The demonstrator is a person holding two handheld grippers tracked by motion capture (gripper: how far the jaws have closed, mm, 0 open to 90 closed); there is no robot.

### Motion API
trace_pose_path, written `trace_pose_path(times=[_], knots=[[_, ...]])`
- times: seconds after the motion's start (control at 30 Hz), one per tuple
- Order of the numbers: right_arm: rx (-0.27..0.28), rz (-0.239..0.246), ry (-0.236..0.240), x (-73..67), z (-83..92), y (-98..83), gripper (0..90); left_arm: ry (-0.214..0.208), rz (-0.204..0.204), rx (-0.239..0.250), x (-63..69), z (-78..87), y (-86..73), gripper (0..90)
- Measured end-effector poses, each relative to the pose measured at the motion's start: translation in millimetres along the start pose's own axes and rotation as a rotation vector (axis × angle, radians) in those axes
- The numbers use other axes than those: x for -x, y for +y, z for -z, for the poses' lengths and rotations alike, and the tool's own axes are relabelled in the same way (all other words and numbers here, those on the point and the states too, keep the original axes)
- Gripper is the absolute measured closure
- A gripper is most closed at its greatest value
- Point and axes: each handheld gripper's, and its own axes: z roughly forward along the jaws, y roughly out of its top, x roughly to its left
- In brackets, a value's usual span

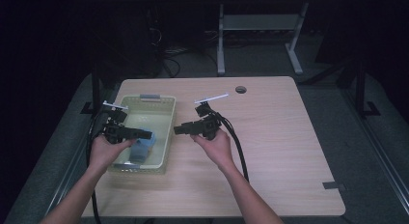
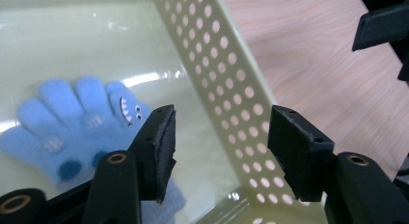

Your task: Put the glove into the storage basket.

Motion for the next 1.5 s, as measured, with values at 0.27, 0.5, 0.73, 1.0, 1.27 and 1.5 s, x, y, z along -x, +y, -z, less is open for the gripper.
trace_pose_path(times=[0.27, 0.5, 0.73, 1.0, 1.27, 1.5], knots=[[0.007, 0.003, -0.022, 5.4, 13.5, -3.9, 48.7, -0.033, -0.031, 0.031, 15.4, 0.8, 5.3, 41.2], [0.029, -0.013, -0.037, 13.9, 30.2, -7.4, 44.3, -0.045, -0.056, 0.051, 26.0, -1.0, 9.0, 40.6], [0.032, -0.019, -0.027, 19.7, 42.8, -10.2, 41.7, -0.068, -0.067, 0.065, 36.0, -4.3, 11.4, 38.2], [0.037, -0.021, -0.054, 24.7, 53.9, -13.1, 38.0, -0.098, -0.067, 0.090, 44.1, -6.9, 14.0, 37.1], [0.042, -0.019, -0.061, 27.9, 66.8, -14.5, 37.5, -0.128, -0.076, 0.110, 52.0, -11.4, 17.4, 36.4], [0.042, -0.027, -0.073, 34.3, 84.7, -19.1, 36.2, -0.156, -0.096, 0.146, 63.7, -16.3, 18.8, 36.1]])
